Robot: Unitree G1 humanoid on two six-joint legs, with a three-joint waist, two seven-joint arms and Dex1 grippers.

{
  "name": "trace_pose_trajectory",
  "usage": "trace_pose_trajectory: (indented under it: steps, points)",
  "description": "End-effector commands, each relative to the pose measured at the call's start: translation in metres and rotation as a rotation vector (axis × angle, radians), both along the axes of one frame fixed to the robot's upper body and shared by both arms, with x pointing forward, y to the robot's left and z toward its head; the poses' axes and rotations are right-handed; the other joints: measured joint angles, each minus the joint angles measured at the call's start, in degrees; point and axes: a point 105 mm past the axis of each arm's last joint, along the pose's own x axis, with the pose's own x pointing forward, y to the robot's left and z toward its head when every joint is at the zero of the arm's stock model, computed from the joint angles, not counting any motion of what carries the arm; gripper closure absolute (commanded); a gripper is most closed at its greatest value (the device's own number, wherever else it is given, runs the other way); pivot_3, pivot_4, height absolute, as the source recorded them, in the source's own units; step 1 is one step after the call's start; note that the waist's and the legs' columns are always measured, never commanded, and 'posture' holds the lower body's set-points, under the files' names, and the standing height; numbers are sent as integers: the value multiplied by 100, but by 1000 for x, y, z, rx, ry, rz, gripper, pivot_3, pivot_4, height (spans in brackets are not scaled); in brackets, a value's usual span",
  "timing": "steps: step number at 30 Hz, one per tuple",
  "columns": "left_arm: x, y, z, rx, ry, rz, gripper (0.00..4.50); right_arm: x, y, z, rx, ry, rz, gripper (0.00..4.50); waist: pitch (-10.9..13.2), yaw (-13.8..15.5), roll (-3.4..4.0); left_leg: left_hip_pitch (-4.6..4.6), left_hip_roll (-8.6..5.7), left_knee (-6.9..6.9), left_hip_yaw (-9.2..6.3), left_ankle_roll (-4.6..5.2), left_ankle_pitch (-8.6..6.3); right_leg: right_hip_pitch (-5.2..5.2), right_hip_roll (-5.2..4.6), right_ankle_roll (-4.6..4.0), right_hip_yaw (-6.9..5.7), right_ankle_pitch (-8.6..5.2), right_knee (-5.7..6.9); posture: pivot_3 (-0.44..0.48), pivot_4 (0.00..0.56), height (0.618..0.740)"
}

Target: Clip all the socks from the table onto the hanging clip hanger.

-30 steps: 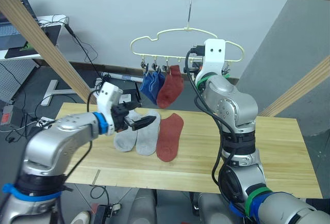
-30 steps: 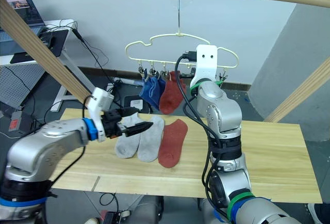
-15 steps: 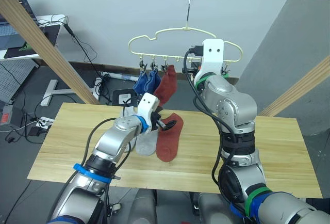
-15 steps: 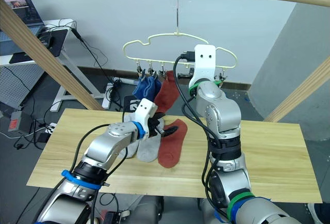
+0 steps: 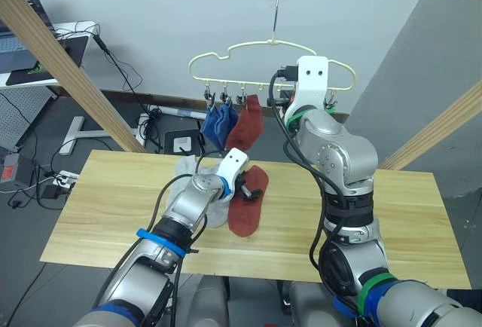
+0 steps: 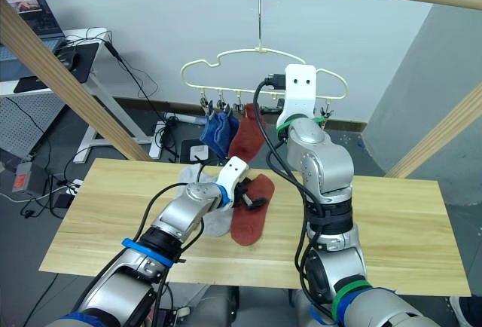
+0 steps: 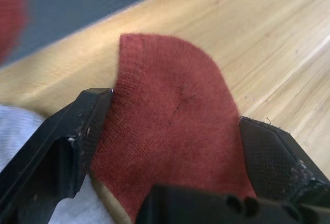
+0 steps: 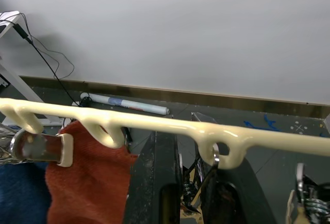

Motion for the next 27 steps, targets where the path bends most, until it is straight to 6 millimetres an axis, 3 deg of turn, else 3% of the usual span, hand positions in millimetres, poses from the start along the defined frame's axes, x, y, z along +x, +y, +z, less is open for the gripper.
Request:
trace_pose_trajectory:
  steps: [1, 5, 8, 21, 27]
  points:
    - [-5, -6, -8, 58, 29, -53, 0, -9, 7, 23, 35, -76, 23, 4411, 0, 2, 0, 0, 0, 0, 0, 0, 0, 0, 0, 0, 0, 0, 0, 19, 283, 740]
    - [-9, -5, -12, 71, 51, -72, 0, -9, 6, 23, 37, -76, 18, 4411, 0, -5, 0, 1, 0, 0, 1, 0, 0, 0, 0, 0, 1, 0, 1, 10, 281, 740]
    - [-11, -5, -14, 81, 71, -80, 596, -10, 6, 23, 38, -75, 18, 4411, 0, -5, 0, 1, 0, 0, 0, 0, 0, 0, 0, 0, 1, 0, 2, 11, 281, 740]
    - [-9, -3, -11, 55, 68, -75, 4484, -9, 7, 22, 41, -70, 22, 4411, 0, -4, 0, 1, 0, 1, 0, 0, 0, 2, 0, 0, 0, 0, 2, 20, 283, 740]
    - [-8, -8, -3, 2, 49, -68, 4484, -9, 7, 22, 43, -66, 21, 4411, 0, -3, 0, 1, 0, 1, -1, 0, 0, 2, 0, 0, 0, 0, 3, 19, 283, 740]
